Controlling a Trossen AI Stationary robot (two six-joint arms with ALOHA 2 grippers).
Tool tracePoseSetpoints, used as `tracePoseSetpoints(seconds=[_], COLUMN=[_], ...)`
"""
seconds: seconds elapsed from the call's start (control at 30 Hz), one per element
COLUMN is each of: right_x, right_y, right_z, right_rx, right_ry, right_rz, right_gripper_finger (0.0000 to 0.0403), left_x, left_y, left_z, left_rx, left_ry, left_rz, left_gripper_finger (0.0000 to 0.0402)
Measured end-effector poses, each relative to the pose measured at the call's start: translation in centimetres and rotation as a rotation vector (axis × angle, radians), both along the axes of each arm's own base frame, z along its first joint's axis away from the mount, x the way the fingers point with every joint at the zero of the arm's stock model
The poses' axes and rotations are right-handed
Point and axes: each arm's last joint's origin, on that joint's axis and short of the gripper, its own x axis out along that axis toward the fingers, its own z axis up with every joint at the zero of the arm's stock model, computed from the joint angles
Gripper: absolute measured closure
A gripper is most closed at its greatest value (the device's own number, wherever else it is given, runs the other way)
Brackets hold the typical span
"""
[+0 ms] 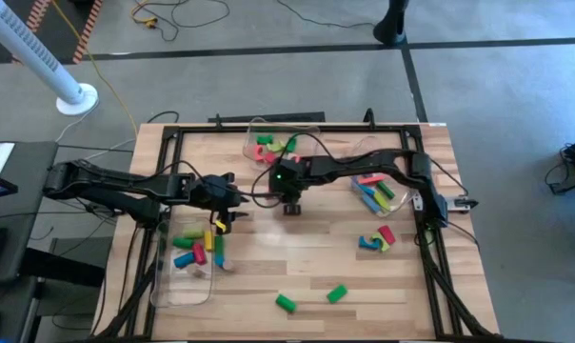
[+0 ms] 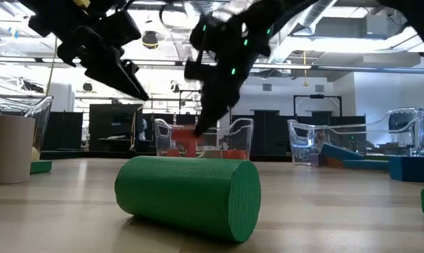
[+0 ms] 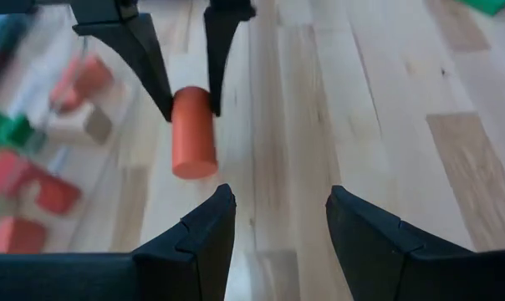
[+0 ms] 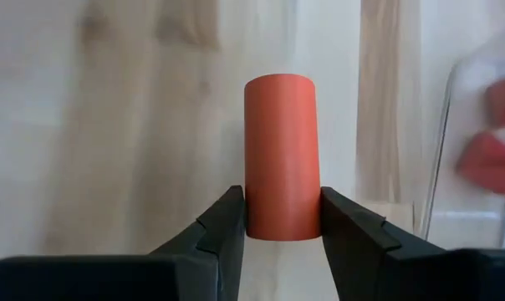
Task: Sort blocks by size
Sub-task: Put the orange cylindrical block into the left transparent bin
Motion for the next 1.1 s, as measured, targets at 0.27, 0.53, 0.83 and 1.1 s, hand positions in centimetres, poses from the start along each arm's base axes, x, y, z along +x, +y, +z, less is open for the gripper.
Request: tracePoseSetpoints(seconds=[0.27,0.53,0.83,1.1], right_x=[-1.9,-3.8,-3.6,-3.6], right_y=[2.2,2.4,2.5,2.6], right_z=[6.5,9.9,9.8,9.8], right_rx=[0.054,0.134,0.179,0.188], right_ry=[-0.146,-0.205,-0.21,-0.213], right_rz=[0.063,0.018,0.028,0.025], right_gripper_finger=[0.0244,0.0243,0.0243,0.0243], left_x=[0.7,1.1,1.3,2.3], left_y=[-0.7,-2.0,-3.0,-3.5], left_z=[1.1,2.4,3.2,2.4], left_rx=[0.159,0.471,0.648,0.696], left_ry=[-0.121,-0.206,-0.247,-0.237], left_rz=[-0.087,-0.038,-0.051,-0.087], left_gripper_finger=[0.0221,0.0221,0.0221,0.022])
